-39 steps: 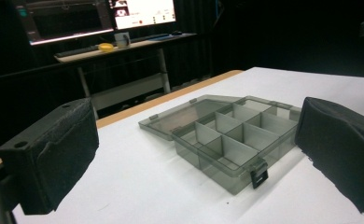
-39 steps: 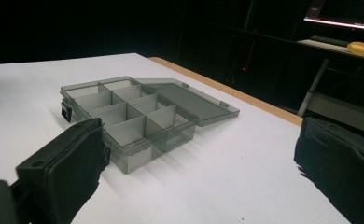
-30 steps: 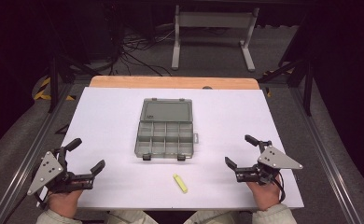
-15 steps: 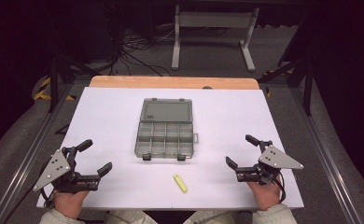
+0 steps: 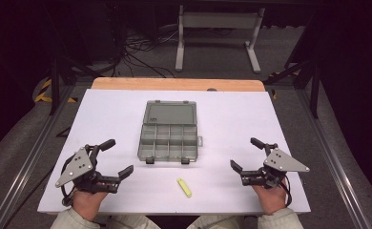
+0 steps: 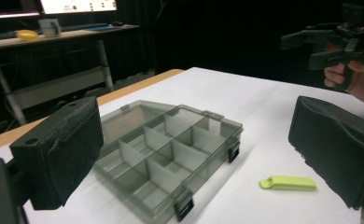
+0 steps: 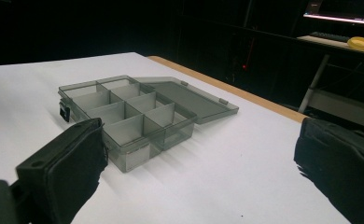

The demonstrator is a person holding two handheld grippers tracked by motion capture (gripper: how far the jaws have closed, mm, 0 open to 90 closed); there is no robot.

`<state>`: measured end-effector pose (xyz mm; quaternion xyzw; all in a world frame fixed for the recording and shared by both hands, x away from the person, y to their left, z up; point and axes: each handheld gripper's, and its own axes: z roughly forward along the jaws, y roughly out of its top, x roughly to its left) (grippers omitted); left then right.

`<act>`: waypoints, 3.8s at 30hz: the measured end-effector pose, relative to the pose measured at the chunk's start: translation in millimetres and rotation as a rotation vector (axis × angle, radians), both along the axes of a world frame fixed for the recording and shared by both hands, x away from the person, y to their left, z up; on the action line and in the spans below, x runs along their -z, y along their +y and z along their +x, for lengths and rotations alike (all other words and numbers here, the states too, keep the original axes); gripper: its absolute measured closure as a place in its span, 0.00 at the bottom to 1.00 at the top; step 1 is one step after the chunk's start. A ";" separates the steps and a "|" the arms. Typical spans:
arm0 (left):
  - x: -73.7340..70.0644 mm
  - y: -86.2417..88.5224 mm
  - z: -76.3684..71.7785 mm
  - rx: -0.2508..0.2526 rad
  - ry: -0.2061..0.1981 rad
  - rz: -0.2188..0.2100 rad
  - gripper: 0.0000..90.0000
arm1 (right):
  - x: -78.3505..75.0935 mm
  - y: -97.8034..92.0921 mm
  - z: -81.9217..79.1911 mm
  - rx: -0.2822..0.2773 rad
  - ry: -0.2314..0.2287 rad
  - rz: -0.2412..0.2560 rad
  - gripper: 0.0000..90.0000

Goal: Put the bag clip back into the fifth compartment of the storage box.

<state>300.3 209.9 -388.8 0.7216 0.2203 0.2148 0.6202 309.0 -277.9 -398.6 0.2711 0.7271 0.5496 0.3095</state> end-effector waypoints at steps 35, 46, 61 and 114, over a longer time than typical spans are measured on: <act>-8.5 -82.4 19.2 0.202 0.040 0.009 0.12 | 0.6 -0.5 0.5 -0.010 0.003 -0.002 0.03; -16.0 -92.3 22.0 0.372 0.126 0.143 0.91 | 1.3 -2.4 -0.6 -0.006 0.007 -0.001 0.03; -17.4 -112.3 37.1 0.542 0.242 0.415 1.00 | 3.1 -3.6 0.3 -0.004 0.021 -0.002 0.03; 48.1 -177.9 35.7 0.717 0.405 0.805 1.00 | 2.3 -4.2 -0.6 -0.010 0.018 0.001 0.03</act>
